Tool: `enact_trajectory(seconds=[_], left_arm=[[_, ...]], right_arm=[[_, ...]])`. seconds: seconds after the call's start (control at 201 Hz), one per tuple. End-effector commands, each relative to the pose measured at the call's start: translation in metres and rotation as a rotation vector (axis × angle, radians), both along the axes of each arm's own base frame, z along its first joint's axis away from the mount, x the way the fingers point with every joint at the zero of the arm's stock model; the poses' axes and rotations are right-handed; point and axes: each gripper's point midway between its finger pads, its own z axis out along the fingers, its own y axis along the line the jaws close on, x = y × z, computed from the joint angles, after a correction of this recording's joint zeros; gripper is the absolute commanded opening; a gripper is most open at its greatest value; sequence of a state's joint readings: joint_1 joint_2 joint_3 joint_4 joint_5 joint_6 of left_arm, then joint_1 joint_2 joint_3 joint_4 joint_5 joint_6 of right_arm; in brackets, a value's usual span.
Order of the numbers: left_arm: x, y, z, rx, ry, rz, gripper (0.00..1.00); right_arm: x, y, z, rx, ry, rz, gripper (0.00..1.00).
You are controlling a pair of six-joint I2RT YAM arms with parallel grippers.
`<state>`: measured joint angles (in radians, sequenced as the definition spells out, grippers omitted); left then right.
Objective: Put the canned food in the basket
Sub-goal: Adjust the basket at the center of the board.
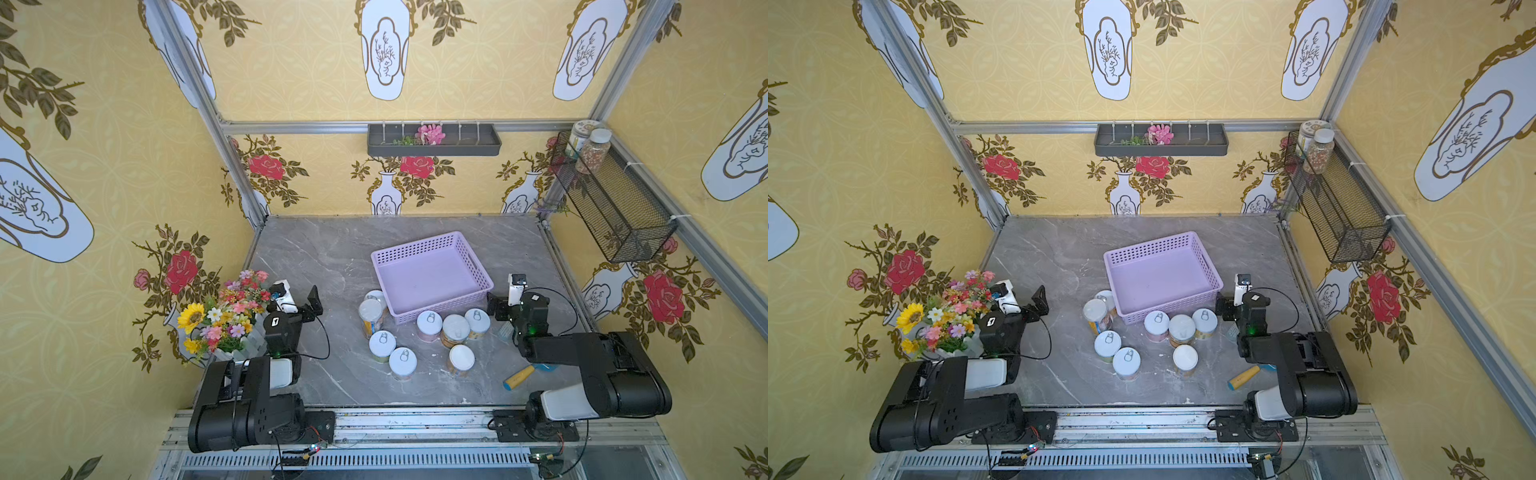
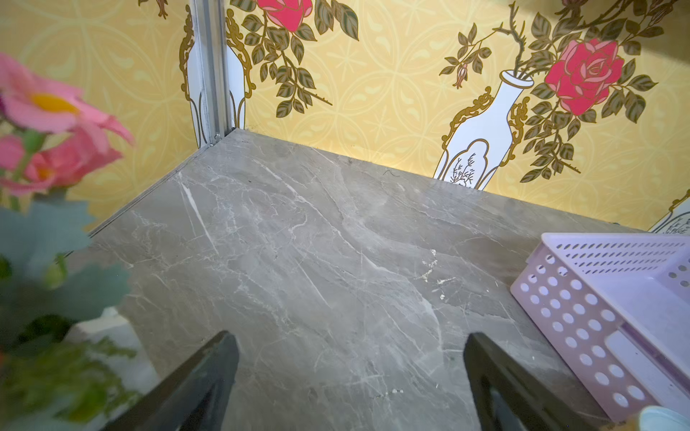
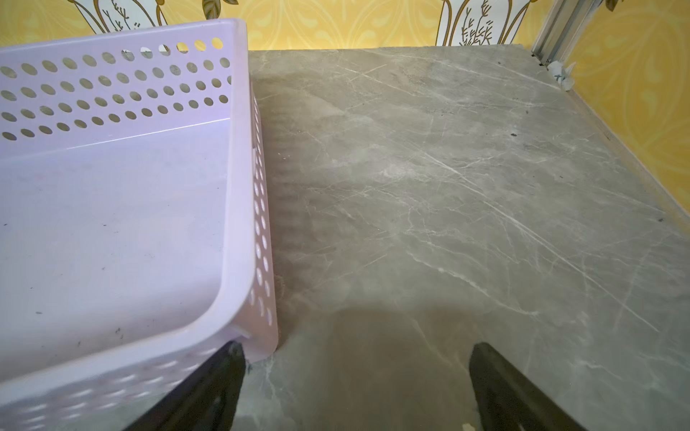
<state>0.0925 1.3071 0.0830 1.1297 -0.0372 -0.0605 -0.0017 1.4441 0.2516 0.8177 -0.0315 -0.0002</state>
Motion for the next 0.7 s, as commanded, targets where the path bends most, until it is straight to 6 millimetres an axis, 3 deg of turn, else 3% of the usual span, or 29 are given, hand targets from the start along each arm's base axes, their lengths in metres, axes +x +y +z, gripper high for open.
enact_trajectory(seconds=[0.0,0.582,0.692], left_arm=[[0.0,-0.001,0.003,0.004,-0.017,-0.006,1.0],[-0.001,-0.001,0.004,0.005,-0.02,-0.006,1.0],[-0.002,0.003,0.016,0.001,-0.053,0.017,1.0]], right_arm=[[0.006,0.0,0.015,0.003,-0.065,0.004,0.97],[0.006,0.0,0.016,0.002,-0.07,0.002,0.97],[0.006,0.001,0.027,0.006,-0.073,0.004,0.97]])
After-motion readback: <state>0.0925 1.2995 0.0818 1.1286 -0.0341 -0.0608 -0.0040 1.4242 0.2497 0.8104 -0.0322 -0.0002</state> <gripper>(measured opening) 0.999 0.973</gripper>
